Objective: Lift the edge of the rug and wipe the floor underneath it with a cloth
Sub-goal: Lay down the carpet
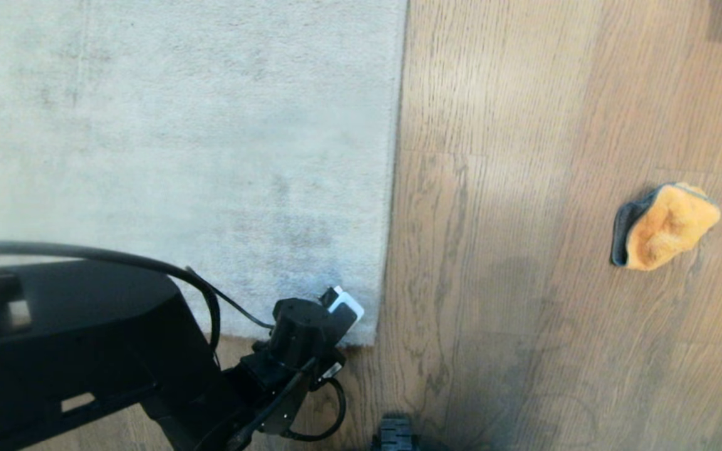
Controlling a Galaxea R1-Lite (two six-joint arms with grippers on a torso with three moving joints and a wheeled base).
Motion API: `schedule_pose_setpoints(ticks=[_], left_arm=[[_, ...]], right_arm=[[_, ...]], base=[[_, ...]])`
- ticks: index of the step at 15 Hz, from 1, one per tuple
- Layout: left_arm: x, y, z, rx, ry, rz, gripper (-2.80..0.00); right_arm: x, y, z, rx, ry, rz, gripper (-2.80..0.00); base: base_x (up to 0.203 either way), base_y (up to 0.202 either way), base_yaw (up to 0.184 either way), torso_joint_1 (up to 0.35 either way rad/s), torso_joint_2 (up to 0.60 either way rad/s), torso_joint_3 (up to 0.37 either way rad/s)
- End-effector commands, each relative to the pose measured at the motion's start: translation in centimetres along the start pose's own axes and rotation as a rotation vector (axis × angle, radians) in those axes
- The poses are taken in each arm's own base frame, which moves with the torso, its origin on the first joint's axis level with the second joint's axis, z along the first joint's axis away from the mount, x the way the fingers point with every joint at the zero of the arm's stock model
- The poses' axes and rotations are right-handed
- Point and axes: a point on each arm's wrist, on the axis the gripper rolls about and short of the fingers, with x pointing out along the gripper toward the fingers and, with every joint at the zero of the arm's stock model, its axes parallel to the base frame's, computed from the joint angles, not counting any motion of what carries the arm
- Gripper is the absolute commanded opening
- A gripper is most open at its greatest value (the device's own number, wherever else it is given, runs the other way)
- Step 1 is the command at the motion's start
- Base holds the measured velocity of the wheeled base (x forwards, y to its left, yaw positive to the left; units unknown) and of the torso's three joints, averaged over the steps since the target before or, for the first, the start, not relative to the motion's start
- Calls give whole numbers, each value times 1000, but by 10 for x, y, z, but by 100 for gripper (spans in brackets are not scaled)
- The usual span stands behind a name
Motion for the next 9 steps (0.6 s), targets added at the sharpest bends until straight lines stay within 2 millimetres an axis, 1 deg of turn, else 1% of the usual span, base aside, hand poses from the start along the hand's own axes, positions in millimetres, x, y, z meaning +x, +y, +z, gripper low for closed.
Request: schedule_pose_setpoints(ticks=[1,5,9], left_arm=[[2,-3,-2,25,6,-6,-280],[1,-4,1,17,-30,-16,-280],[-8,2,8,7,-59,-9,-280]], right_arm=[[0,0,0,-1,1,0,-280],[0,0,0,-1,1,0,-280],[0,0,0,-1,1,0,-280]], base=[[0,0,0,0,0,0],[0,0,0,0,0,0],[0,0,0,0,0,0]])
